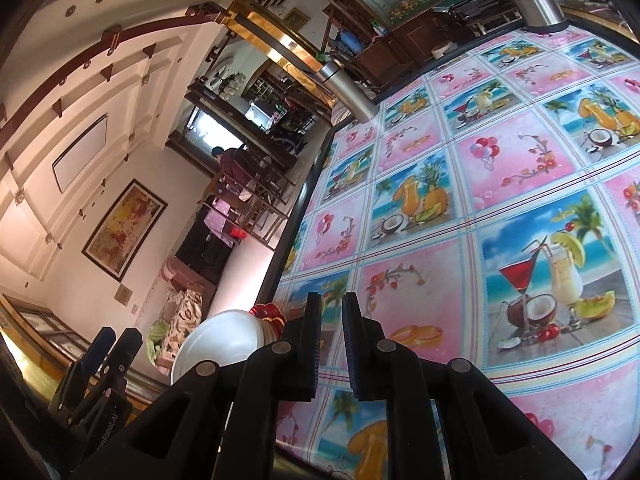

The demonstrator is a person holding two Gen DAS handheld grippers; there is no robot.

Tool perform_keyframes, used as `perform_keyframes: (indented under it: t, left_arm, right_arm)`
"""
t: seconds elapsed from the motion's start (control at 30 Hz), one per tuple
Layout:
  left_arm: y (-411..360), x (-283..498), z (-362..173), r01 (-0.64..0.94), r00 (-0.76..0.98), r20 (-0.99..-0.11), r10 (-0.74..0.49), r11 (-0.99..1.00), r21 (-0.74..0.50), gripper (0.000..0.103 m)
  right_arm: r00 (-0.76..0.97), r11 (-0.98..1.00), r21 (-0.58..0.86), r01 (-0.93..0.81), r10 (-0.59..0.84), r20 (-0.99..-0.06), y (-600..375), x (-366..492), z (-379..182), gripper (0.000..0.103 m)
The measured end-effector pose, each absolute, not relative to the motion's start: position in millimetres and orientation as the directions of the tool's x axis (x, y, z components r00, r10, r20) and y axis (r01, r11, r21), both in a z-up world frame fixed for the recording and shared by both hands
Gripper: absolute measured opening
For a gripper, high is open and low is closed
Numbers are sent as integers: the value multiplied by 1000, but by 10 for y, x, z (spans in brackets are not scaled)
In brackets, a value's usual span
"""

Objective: Organize plates and bowls

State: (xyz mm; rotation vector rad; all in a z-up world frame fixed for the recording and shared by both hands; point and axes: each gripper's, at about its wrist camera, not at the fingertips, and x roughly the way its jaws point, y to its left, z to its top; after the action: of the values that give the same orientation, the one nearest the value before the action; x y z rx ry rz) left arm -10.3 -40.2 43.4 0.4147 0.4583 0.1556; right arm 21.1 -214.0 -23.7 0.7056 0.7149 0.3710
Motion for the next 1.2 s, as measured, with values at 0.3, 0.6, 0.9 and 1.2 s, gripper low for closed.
perform_keyframes:
  t: [0.3,0.6,0.9,1.2]
  left_arm:
    - [-1030,50,450,63,905,-408,121,911,408,59]
    - [-1765,263,308,206,889,-458,2,891,404,59]
    - [-2248,582,94,328,828,-547,-121,896,299,58]
    - [-2468,1000,-341,379,737,-649,-186,909,171,58]
  right_arm:
    - [788,681,732,37,430,-440,-3063,113,-252,16]
    - [846,662,737,135,310,-433,-3855,25,-288,18]
    - [862,681,691,242,176,-475,-4337,17,-420,20]
    - [773,700,526,483,-59,-631,-4617,130,-732,34]
